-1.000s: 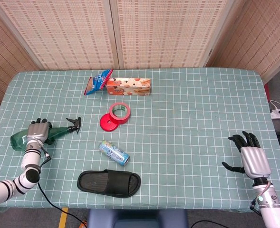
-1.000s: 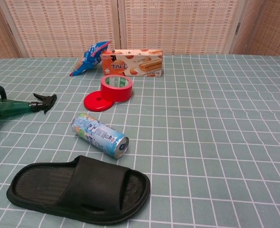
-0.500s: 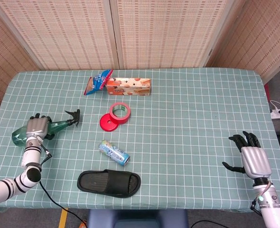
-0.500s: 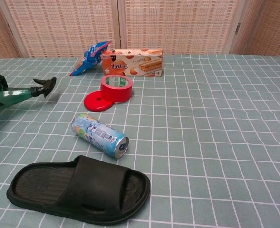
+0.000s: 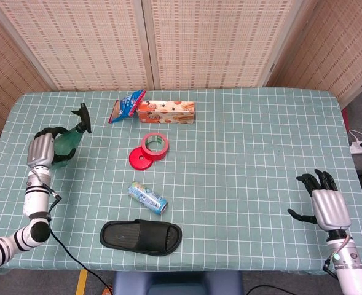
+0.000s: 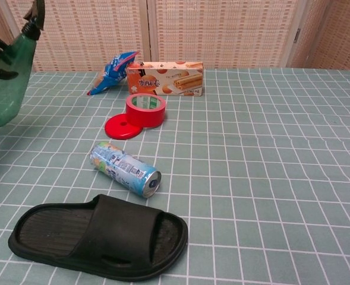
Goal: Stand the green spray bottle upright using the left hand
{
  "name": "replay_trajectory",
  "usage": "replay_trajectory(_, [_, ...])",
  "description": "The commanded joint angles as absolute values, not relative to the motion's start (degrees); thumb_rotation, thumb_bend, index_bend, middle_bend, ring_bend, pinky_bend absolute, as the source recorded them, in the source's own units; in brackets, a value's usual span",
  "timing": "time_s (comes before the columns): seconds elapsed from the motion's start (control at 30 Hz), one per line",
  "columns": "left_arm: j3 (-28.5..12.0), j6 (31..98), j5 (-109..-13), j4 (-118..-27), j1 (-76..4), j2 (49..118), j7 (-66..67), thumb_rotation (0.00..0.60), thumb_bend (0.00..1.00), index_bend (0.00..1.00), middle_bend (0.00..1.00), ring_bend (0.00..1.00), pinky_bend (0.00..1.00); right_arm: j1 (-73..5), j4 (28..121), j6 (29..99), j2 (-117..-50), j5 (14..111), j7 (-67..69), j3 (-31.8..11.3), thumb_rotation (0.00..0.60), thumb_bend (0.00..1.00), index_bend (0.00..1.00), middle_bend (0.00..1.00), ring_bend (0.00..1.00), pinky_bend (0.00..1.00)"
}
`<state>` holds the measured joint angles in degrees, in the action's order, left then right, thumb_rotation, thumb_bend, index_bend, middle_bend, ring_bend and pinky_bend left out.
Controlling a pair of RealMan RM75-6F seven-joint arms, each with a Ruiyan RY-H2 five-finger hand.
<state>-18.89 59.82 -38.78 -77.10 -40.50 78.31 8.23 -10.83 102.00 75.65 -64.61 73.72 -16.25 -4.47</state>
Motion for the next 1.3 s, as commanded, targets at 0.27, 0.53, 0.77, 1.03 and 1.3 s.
replay_trajectory(0.27, [-26.22, 57.69, -38.33, -77.91, -39.24, 80.56, -3.74, 0.6, 0.35, 0.58, 0.26, 0.12, 0.11, -10.75, 101.93, 76.09, -65.02, 73.42, -16.93, -4.63, 0.6, 0.09, 0.23, 0.16, 0.0, 0.0])
replay_trajectory(0.53, [-30.42, 55.36, -35.65, -67.99, -41.3, 88.1, -11.01, 0.6, 0.35, 0.58, 0.24, 0.11, 0.09, -10.59, 101.71, 76.72, -65.43, 73.21, -17.64, -4.79, 0.6, 0.09, 0.23, 0.16, 0.0, 0.0])
replay_trajectory(0.77, [-33.21, 56.32, -39.0, -63.85, -42.62, 91.51, -16.51, 0.6, 0.35, 0.57, 0.23, 0.1, 0.08, -10.31, 101.38, 77.64, -66.02, 72.89, -19.01, -4.9, 0.6, 0.09, 0.23, 0.16, 0.0, 0.0])
replay_trajectory(1.03, [-35.63, 55.97, -41.86, -60.42, -44.42, 94.88, -22.19, 0.6, 0.35, 0.56, 0.21, 0.09, 0.07, -10.17, 101.18, 78.54, -66.75, 72.6, -20.91, -5.07, 0.6, 0.09, 0.23, 0.16, 0.0, 0.0])
replay_trajectory(1.3, [-36.9, 55.62, -45.97, -49.27, -47.33, 101.1, -30.64, 0.6, 0.35, 0.54, 0.19, 0.06, 0.07, -10.15, 101.31, 78.79, -67.06, 72.22, -22.34, -5.13, 0.6, 0.09, 0.25, 0.16, 0.0, 0.0])
